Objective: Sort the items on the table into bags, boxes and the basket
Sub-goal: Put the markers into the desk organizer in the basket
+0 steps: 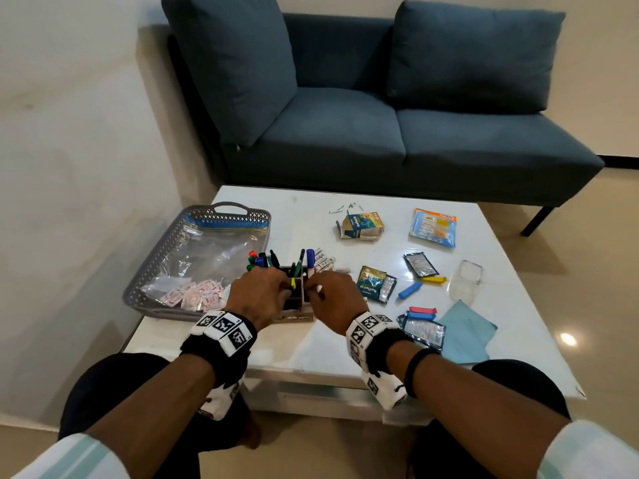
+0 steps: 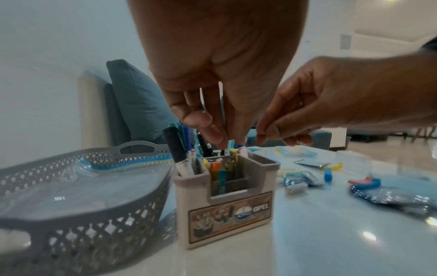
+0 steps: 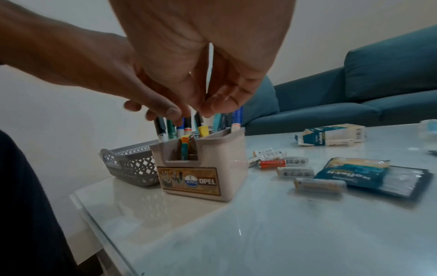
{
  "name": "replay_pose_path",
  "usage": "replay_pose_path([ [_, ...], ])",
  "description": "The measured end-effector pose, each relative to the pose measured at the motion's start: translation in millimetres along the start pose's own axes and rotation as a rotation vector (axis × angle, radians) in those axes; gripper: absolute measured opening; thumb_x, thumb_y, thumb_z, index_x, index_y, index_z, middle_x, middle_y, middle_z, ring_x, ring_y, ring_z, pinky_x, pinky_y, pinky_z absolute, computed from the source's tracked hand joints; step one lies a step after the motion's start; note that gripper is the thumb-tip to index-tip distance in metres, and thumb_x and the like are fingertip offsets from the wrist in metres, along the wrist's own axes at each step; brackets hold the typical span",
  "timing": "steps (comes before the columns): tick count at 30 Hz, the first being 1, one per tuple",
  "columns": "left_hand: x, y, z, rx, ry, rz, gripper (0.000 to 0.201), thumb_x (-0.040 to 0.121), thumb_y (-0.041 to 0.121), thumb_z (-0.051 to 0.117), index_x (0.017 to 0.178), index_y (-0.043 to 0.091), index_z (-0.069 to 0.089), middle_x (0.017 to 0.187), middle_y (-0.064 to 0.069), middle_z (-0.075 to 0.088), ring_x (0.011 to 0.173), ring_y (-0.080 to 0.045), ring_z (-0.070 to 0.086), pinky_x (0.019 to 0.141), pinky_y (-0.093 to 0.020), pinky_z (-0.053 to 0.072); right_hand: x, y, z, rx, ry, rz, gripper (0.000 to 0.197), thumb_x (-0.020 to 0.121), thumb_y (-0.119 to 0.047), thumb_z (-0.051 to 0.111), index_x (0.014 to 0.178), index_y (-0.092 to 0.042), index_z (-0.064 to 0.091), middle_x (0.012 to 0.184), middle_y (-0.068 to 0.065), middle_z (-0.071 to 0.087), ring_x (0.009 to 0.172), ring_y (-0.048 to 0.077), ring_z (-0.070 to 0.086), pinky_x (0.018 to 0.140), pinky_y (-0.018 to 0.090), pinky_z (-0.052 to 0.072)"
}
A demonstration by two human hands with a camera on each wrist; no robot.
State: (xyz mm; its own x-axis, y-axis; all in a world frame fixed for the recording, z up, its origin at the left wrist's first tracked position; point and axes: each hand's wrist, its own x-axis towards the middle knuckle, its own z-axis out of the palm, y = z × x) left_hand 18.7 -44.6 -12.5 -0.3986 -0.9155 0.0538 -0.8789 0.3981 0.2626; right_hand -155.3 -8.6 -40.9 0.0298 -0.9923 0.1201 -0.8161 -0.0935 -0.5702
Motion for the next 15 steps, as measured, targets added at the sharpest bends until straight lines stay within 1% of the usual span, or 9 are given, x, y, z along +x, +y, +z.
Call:
replay_pose_path([
  [3, -16.7, 13.9, 3.4, -0.135, -0.129, -0.005, 0.018, 0.091, 0.038, 0.071, 0.100, 0.025, 0.080, 0.100, 0.007, 0.077, 0.089, -0.017, 0.070, 0.082, -0.036, 0.059, -16.4, 19.4, -7.0, 0.063, 0.065, 0.103, 0.014, 0.092, -0.018, 0.065, 0.100, -0.017, 0.077, 0.101, 0.001, 0.077, 0.081, 0.019, 0.071, 0.084, 0.035, 0.058],
  [6, -38.5, 24.1, 20.8, -0.183, -0.235, -0.021, 0.023, 0.091, 0.041, 0.070, 0.101, 0.022, 0.079, 0.104, 0.006, 0.077, 0.091, -0.017, 0.070, 0.084, -0.037, 0.058, -35.3, 34.3, -7.4, 0.079, 0.084, 0.159, 0.013, 0.091, -0.016, 0.068, 0.098, -0.015, 0.078, 0.100, 0.001, 0.077, 0.078, 0.017, 0.071, 0.084, 0.034, 0.059],
  [9, -62.0, 33.9, 40.2, -0.206, -0.307, -0.049, 0.026, 0.091, 0.042, 0.069, 0.105, 0.022, 0.078, 0.113, 0.003, 0.074, 0.105, -0.020, 0.065, 0.090, -0.038, 0.055, -54.8, 43.9, -1.6, 0.093, 0.068, 0.194, 0.010, 0.090, -0.016, 0.069, 0.093, -0.018, 0.078, 0.096, -0.003, 0.077, 0.073, 0.014, 0.070, 0.081, 0.035, 0.060],
  [11, -72.1, 39.4, 51.0, -0.216, -0.343, -0.068, 0.029, 0.091, 0.044, 0.069, 0.111, 0.023, 0.076, 0.117, 0.001, 0.072, 0.113, -0.021, 0.061, 0.094, -0.038, 0.053, -65.8, 49.5, 3.5, 0.074, 0.037, 0.207, 0.010, 0.090, -0.018, 0.069, 0.093, -0.022, 0.078, 0.096, -0.006, 0.077, 0.072, 0.010, 0.069, 0.080, 0.033, 0.060],
  [13, -77.8, 41.3, 58.5, -0.234, -0.355, -0.082, 0.032, 0.092, 0.044, 0.067, 0.115, 0.024, 0.074, 0.120, 0.001, 0.070, 0.117, -0.021, 0.058, 0.096, -0.038, 0.051, -73.1, 52.8, 7.8, 0.052, -0.007, 0.229, 0.011, 0.090, -0.021, 0.068, 0.095, -0.024, 0.078, 0.098, -0.007, 0.076, 0.072, 0.008, 0.069, 0.079, 0.028, 0.058],
  [15, -78.9, 40.9, 63.4, -0.266, -0.342, -0.094, 0.034, 0.092, 0.045, 0.067, 0.119, 0.025, 0.072, 0.121, 0.003, 0.068, 0.119, -0.020, 0.056, 0.098, -0.039, 0.050, -76.6, 56.3, 11.0, 0.049, -0.031, 0.243, 0.011, 0.090, -0.021, 0.068, 0.095, -0.026, 0.077, 0.100, -0.006, 0.076, 0.071, 0.006, 0.068, 0.078, 0.028, 0.058],
])
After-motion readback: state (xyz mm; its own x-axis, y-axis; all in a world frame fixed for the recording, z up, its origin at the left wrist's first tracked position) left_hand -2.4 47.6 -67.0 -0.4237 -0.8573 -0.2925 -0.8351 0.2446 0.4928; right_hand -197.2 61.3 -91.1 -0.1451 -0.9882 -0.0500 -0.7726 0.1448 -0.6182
